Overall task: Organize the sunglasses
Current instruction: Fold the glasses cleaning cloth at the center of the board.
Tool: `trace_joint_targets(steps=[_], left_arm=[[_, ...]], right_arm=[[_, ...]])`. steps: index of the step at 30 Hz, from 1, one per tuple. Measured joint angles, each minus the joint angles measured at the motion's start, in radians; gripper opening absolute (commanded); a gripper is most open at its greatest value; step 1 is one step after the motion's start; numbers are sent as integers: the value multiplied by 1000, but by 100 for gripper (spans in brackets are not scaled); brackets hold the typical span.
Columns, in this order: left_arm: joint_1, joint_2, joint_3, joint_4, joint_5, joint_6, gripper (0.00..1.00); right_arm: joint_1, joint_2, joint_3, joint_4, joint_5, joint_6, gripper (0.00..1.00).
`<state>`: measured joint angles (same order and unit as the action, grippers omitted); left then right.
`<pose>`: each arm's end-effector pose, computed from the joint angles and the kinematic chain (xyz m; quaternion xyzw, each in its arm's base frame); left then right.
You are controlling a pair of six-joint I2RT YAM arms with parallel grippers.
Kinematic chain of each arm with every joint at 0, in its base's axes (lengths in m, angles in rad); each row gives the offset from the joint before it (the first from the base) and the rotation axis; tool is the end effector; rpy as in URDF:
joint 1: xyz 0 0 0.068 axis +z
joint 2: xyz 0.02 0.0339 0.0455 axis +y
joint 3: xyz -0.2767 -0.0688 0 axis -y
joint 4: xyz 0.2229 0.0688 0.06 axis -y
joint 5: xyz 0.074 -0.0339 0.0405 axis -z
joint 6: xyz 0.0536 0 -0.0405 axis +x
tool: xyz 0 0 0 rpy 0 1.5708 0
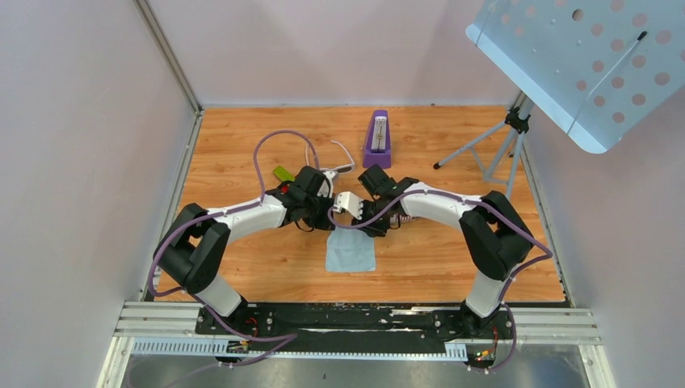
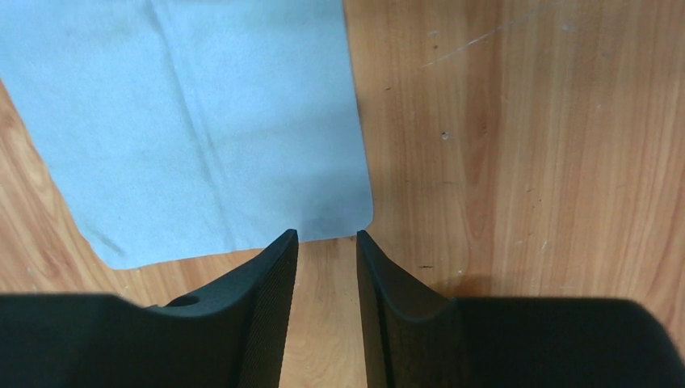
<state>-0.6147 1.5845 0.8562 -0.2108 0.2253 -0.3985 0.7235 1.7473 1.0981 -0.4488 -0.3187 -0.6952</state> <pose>0.2420 -0.1855 0.1847 0.1366 0.9352 -0.2432 0.2180 0.2432 0.2372 0.1877 -0.6534 0.7041 0.1575 0.2290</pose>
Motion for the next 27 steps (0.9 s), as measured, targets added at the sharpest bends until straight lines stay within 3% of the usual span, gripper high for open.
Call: trace_joint_targets(steps=[14,27], left_arm=[[-2,0,-38,60,5,-83,0],[-2,10,-38,60,-4,-84,0]], right_arm=[[-98,32,48,13,-135,288,29],[-118,118,100,7,-152,388,26]])
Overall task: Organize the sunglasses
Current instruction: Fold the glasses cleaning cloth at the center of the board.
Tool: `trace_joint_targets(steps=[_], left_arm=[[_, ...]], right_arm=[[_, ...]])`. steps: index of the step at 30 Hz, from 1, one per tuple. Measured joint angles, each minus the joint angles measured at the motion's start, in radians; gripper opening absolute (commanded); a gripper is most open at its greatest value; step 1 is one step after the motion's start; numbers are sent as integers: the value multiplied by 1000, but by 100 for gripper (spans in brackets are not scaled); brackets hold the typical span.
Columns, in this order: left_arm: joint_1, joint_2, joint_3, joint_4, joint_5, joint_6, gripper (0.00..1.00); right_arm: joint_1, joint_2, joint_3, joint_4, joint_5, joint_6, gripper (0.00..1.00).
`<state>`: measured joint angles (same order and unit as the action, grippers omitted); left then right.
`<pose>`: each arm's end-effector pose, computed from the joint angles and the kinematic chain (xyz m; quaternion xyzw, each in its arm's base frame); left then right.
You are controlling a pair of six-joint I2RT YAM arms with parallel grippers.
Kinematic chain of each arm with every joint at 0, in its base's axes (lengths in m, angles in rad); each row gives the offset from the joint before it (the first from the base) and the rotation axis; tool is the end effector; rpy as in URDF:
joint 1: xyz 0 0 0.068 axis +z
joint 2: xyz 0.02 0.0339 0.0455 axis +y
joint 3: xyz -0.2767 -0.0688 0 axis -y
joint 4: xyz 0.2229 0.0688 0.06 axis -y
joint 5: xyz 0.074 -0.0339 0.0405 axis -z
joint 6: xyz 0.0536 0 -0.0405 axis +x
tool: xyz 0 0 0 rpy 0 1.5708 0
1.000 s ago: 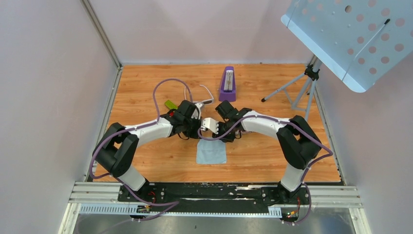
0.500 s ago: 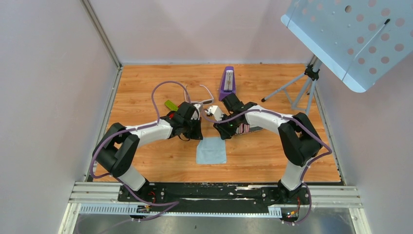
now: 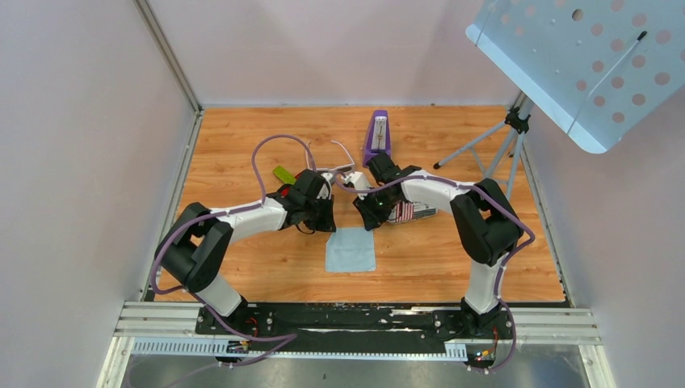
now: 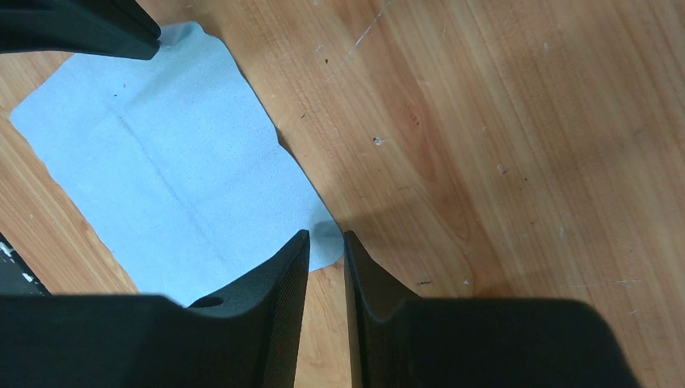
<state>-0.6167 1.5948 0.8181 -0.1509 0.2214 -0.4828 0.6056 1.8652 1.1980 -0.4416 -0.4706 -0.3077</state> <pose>0.2407 -0.1851 0.1756 0.0979 0.9385 -0.2535 0.2131 0.2877 0.2288 0.1785 -0.4653 0.8261 0.2575 0.1865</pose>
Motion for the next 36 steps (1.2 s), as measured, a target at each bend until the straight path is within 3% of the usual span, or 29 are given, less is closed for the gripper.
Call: trace_joint_targets(steps=[7,13,22,26,36], left_arm=[[0,8,0,1,-1,0,0],[0,18,0,3,0,0,0],[0,18,0,10,-1,0,0],[0,18,0,11,-1,0,0],[6,21,0,12,1,1,0]], right_arm=[[1,0,0,0,8,1,25],[19,-1,0,2,41,-12,18],[63,-10,-4,8,95,-37,18],[79,-16,-10,12,127,-52,6],[89,-29,-13,11,194,-72,0]])
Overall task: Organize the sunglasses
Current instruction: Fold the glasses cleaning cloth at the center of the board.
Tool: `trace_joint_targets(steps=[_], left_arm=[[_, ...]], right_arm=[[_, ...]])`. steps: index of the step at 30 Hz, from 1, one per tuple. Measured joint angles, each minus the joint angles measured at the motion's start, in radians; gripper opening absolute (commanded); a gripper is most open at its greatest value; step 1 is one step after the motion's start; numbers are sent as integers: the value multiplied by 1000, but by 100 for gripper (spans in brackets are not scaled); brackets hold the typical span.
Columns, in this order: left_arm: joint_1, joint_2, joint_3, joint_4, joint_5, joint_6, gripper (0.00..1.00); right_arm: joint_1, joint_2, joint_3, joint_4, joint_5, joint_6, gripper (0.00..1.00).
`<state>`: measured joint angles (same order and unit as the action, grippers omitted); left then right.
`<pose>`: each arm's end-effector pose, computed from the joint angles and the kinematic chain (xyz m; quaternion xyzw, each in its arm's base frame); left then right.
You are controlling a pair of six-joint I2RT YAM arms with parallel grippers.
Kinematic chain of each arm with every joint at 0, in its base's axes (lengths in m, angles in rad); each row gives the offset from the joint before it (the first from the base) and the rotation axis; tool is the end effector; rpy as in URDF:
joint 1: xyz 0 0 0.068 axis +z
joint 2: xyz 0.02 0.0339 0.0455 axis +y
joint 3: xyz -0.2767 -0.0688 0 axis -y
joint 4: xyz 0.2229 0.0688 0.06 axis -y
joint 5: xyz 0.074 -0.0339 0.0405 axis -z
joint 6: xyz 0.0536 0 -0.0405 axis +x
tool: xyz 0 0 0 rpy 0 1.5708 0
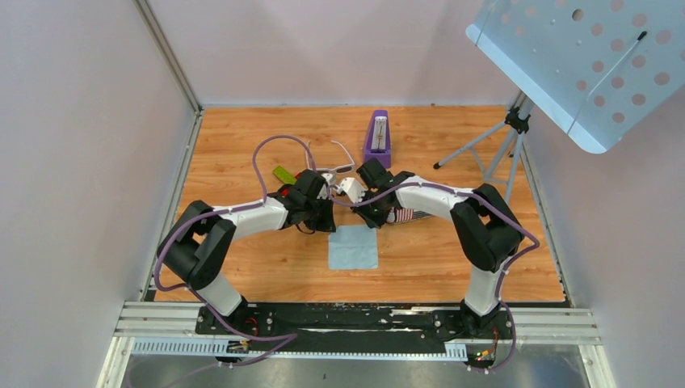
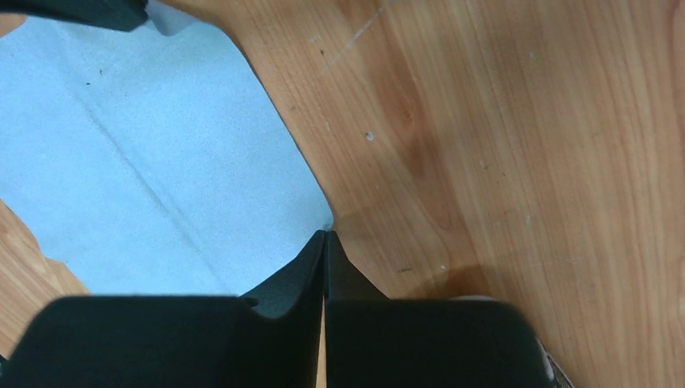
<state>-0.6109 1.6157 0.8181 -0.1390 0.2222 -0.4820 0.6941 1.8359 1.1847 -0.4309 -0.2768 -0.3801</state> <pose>0.2438 -0.1851 0.1706 0.0953 0.9401 -0.2510 0.2100 0.2713 0.2448 0.1823 -0.5204 0.8086 0.1697 0.2157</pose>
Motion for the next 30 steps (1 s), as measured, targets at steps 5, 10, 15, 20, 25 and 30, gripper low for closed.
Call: trace_joint_targets(steps=[5,10,15,20,25,30], left_arm=[[0,-1,0,3,3,3,0],[0,-5,0,1,2,11,0],[0,-14,0,-7,2,16,0],[0,-45,0,-29,1,23,0],[0,-75,0,-56,0,34,0],[0,-80,0,-88,2,46,0]], right_arm=[[0,-42,-30,-2,10,-13,0],[0,-99,-74,5,-11,-19,0],[5,-124,-96,14,-33,-27,0],[9,-142,-107,16,-49,-31,0],[23,-174,-122,18,-63,-34,0],[39,-193,-145,16,-74,-36,0]])
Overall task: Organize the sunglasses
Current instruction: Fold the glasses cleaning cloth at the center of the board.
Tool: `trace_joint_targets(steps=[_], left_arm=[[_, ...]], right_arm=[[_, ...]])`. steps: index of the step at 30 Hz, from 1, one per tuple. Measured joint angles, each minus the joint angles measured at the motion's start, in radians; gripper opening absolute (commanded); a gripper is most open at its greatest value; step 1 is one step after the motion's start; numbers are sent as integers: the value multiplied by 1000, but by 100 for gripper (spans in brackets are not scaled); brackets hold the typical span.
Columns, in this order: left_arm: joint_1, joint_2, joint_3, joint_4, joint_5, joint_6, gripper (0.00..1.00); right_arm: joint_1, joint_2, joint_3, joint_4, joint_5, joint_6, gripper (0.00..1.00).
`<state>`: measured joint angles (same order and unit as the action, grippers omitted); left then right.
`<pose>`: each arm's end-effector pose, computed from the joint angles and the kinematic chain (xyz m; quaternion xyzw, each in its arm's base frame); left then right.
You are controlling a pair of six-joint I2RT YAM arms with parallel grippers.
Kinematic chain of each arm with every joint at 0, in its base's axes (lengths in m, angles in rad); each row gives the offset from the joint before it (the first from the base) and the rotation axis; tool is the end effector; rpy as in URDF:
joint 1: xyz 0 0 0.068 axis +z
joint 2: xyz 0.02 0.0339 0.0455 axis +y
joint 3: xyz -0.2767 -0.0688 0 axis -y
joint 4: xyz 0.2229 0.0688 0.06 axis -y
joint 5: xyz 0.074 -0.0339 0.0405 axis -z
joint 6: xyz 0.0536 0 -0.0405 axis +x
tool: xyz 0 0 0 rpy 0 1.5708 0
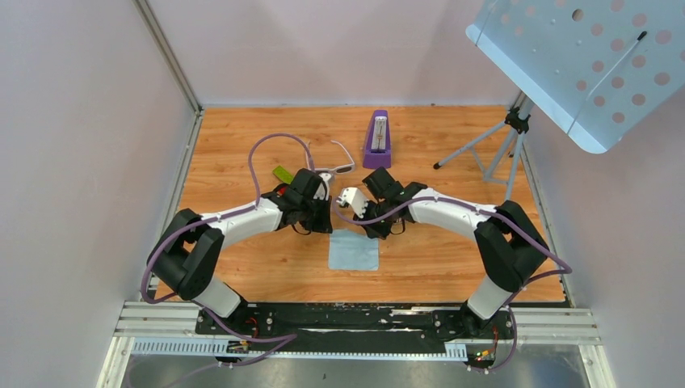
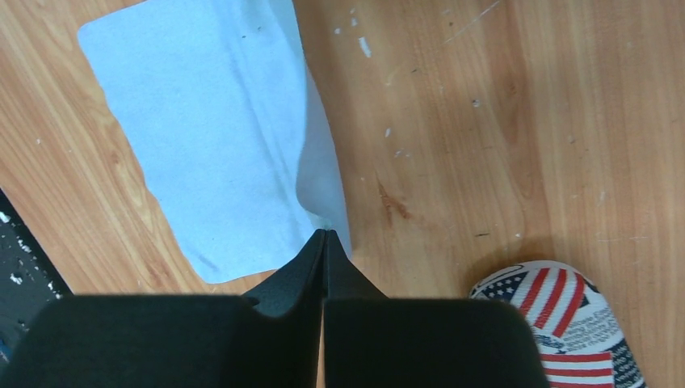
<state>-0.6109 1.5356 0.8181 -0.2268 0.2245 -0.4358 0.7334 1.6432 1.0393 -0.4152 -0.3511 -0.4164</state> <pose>0.2321 -0.1771 0.1864 0.1170 0.9387 -0.2453 0.2120 0.2274 0.2297 0.2064 -0.5551 0.7692 0.2083 0.2383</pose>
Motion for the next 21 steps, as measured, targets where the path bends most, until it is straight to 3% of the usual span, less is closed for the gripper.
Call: trace_joint_targets(steps=[21], left_arm=[[-2,-33,-79,-27,91,16,0]], right_arm=[[48,-43,-66,-36,-24,-27,0]])
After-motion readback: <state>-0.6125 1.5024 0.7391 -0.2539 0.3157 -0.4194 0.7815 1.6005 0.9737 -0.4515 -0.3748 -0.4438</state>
